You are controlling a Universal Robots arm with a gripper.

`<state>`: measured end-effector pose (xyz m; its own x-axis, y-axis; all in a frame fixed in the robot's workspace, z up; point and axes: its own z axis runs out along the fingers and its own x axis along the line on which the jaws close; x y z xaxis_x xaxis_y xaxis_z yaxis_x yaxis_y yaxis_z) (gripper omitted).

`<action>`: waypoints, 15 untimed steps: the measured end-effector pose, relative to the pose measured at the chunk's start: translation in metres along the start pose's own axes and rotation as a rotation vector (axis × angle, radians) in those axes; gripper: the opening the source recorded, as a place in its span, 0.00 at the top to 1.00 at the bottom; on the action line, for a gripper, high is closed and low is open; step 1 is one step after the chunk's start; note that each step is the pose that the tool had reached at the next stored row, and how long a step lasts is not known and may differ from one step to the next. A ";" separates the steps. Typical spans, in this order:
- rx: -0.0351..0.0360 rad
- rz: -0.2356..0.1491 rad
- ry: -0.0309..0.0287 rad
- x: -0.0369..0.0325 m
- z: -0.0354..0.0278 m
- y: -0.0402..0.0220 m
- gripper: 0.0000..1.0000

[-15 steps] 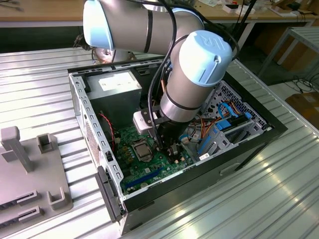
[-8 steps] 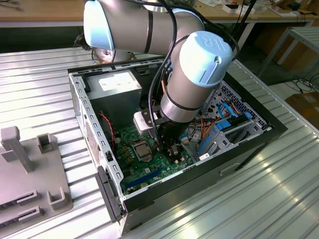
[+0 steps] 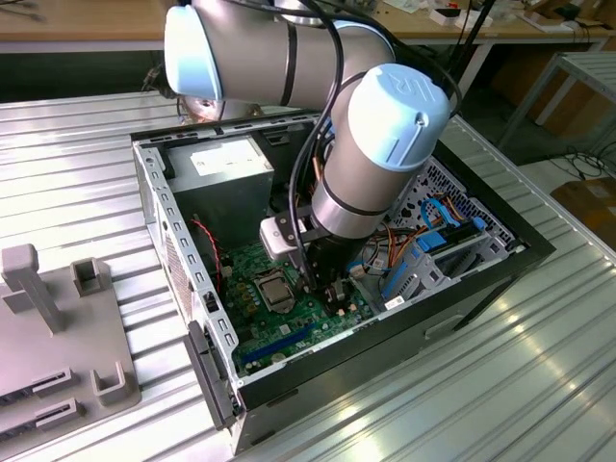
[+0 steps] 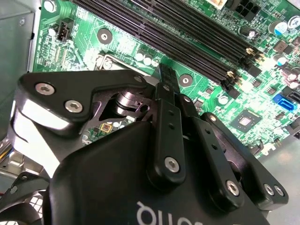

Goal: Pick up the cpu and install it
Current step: 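Install the first cpu locking lever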

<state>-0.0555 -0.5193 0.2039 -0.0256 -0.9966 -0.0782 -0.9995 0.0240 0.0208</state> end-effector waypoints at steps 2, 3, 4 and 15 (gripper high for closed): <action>0.0001 0.000 -0.0001 0.0000 0.0005 -0.0004 0.89; 0.0000 0.000 0.0000 0.0001 0.0007 -0.0005 0.89; 0.0000 0.000 0.0000 0.0001 0.0009 -0.0007 0.89; 0.0001 0.000 0.0032 0.0001 0.0030 -0.0039 0.89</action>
<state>-0.0516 -0.5193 0.2008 -0.0254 -0.9969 -0.0750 -0.9995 0.0239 0.0207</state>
